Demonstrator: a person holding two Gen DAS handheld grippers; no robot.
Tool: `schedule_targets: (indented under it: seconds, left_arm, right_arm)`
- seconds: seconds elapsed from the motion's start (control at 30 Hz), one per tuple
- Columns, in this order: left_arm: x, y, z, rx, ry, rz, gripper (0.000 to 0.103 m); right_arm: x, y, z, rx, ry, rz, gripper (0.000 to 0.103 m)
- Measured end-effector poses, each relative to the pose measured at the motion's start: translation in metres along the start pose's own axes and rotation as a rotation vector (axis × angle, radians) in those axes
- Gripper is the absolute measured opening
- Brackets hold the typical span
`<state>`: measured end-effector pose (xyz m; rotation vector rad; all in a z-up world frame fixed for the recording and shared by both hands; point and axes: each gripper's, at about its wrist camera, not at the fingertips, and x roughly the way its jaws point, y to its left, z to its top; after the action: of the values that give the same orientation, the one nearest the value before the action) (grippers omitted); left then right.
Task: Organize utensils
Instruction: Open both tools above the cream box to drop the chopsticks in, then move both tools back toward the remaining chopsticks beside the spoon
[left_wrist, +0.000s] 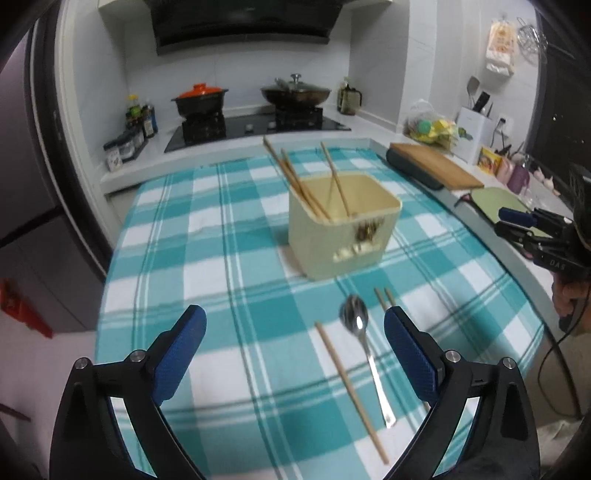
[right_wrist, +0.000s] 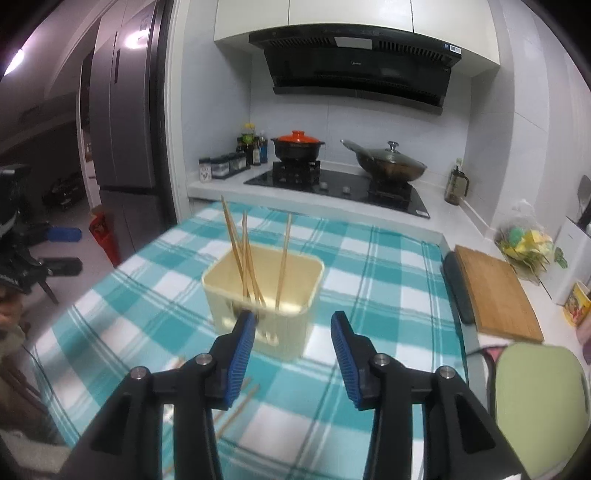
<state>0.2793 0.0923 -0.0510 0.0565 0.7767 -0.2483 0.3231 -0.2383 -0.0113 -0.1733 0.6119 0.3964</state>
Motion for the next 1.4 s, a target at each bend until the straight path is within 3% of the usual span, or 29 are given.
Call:
schedule_targets:
  seconds: [0.1, 0.2, 0.3, 0.4, 0.53, 0.83, 1.4]
  left_arm:
    - [0.01, -0.01, -0.063, -0.091, 0.056, 0.028, 0.097]
    - [0.012, -0.019, -0.107, -0.219, 0.049, -0.025, 0.097]
    - [0.014, -0.028, -0.129, -0.284, 0.031, -0.006, 0.097]
    - [0.016, -0.039, -0.137, -0.274, 0.016, -0.01, 0.097]
    - [0.023, -0.052, -0.143, -0.228, 0.023, 0.054, 0.097]
    - [0.031, -0.064, -0.164, -0.21, 0.068, 0.062, 0.097]
    - [0.037, -0.056, -0.167, -0.235, 0.085, 0.084, 0.097]
  right_arm:
    - [-0.008, 0.013, -0.074, 0.048, 0.07, -0.038, 0.044]
    - [-0.009, 0.028, -0.135, 0.132, 0.126, -0.052, 0.044]
    - [-0.006, 0.041, -0.18, 0.213, 0.156, -0.084, 0.044]
    - [-0.004, 0.045, -0.201, 0.292, 0.187, -0.085, 0.044]
    - [-0.006, 0.053, -0.211, 0.301, 0.216, -0.126, 0.044]
    - [-0.01, 0.063, -0.215, 0.283, 0.237, -0.171, 0.044]
    - [-0.008, 0.072, -0.214, 0.172, 0.253, -0.264, 0.044]
